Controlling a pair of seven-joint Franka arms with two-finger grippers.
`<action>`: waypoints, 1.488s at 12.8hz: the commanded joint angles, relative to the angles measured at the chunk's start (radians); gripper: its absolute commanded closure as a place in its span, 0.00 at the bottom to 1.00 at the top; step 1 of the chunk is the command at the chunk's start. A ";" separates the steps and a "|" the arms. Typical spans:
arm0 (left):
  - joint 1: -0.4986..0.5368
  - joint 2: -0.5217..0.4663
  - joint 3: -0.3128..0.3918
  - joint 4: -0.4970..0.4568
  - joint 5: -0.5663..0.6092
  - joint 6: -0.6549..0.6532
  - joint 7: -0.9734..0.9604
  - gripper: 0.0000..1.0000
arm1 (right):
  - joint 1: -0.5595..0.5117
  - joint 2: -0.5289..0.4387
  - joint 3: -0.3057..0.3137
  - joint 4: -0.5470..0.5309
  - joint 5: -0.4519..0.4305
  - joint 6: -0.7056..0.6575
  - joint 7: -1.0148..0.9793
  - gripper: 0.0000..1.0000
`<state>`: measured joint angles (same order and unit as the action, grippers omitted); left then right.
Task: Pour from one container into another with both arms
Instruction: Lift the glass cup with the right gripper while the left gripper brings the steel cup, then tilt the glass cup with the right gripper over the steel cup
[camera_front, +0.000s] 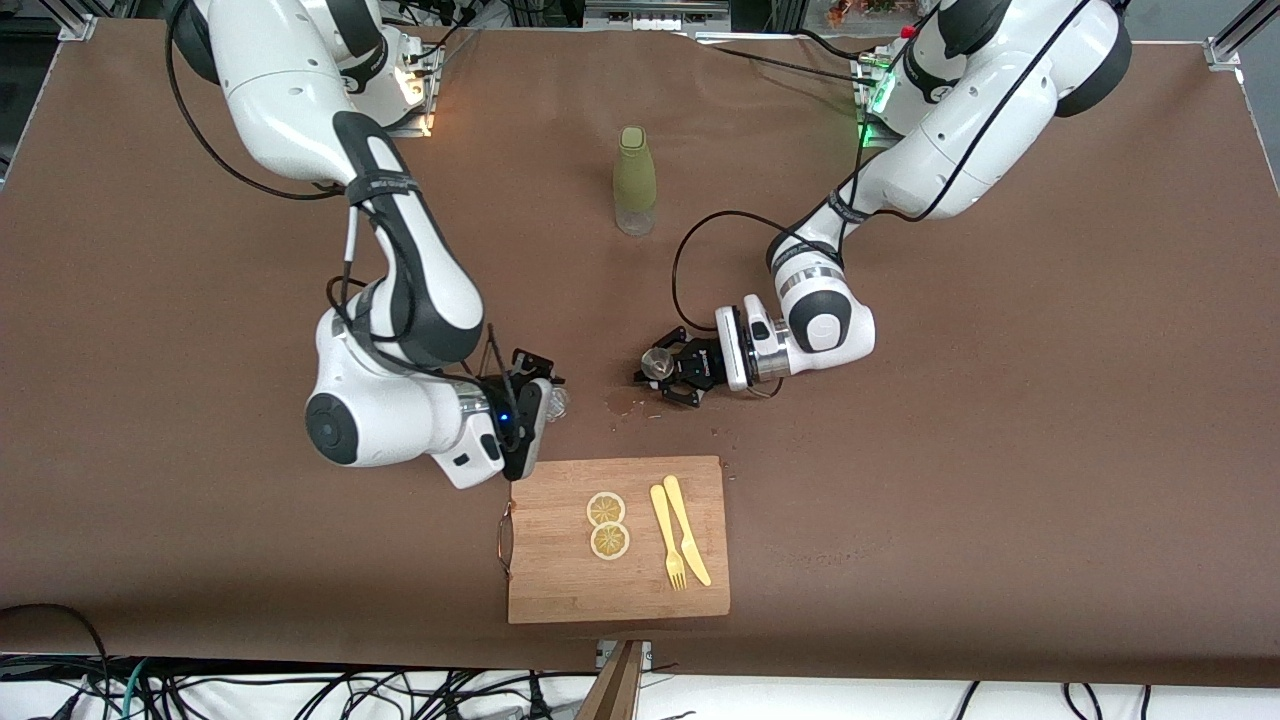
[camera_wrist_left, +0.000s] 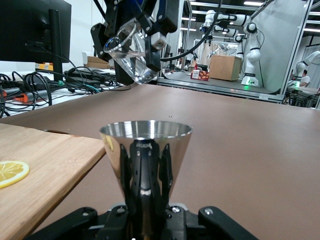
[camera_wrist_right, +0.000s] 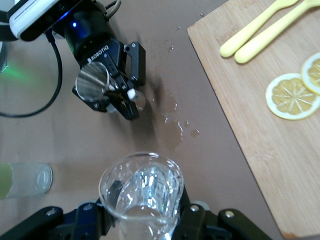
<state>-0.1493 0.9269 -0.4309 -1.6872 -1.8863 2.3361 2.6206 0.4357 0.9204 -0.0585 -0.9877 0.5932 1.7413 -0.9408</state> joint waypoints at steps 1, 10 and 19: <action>-0.030 0.036 0.015 0.067 -0.036 0.023 -0.007 1.00 | 0.070 -0.015 -0.039 0.000 -0.030 0.026 0.069 0.63; -0.045 0.052 0.018 0.077 -0.036 0.060 -0.033 1.00 | 0.192 -0.012 -0.116 -0.006 -0.059 0.021 0.131 0.63; -0.059 0.093 0.018 0.141 -0.042 0.110 -0.031 1.00 | 0.248 -0.006 -0.116 -0.017 -0.118 0.026 0.172 0.63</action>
<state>-0.1802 0.9983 -0.4218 -1.5922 -1.8879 2.4074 2.5926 0.6671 0.9246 -0.1626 -0.9956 0.4940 1.7678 -0.7866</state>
